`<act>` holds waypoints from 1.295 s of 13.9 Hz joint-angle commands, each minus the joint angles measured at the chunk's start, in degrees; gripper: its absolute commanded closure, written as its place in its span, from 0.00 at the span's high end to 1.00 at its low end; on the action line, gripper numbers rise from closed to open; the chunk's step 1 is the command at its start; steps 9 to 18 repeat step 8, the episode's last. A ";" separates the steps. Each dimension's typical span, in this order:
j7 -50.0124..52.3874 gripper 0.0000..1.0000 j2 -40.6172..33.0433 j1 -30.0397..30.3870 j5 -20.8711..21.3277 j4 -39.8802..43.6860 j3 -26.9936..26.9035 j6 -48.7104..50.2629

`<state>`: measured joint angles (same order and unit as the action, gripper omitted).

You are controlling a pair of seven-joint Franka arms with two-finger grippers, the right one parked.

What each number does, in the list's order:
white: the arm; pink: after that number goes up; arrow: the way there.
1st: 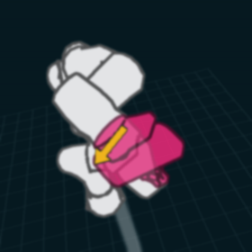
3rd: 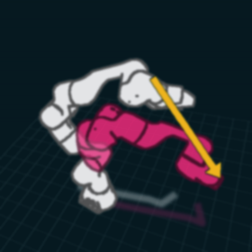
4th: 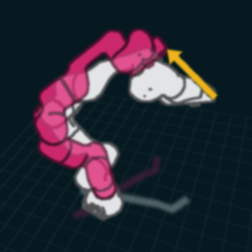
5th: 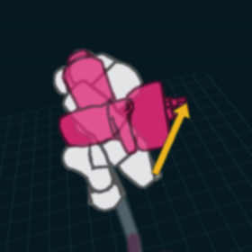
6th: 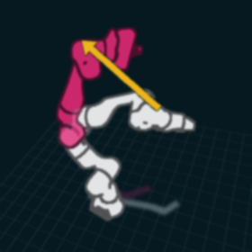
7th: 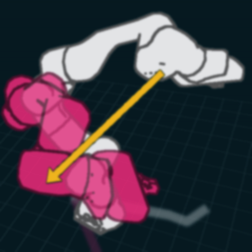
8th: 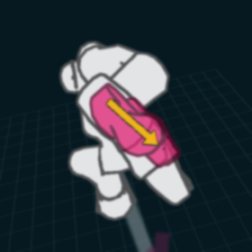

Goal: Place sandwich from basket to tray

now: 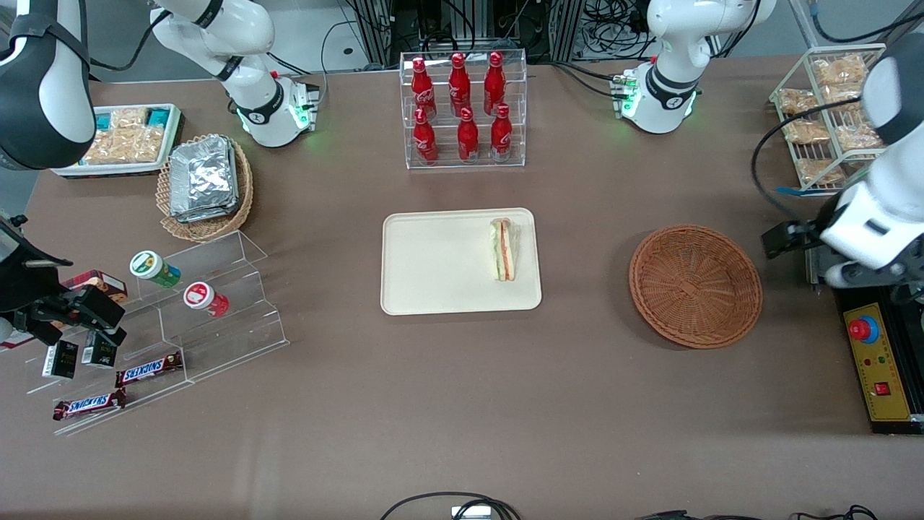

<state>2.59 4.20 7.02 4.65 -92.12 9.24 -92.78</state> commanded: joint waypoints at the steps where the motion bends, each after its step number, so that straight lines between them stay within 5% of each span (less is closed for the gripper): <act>1: -5.40 1.00 -4.71 -0.69 -1.57 -1.92 -1.68 4.43; 5: -10.12 1.00 -7.10 -0.78 -5.43 -1.84 -1.59 5.24; 18: -12.17 1.00 -7.63 -0.69 -5.35 -1.84 -1.59 5.41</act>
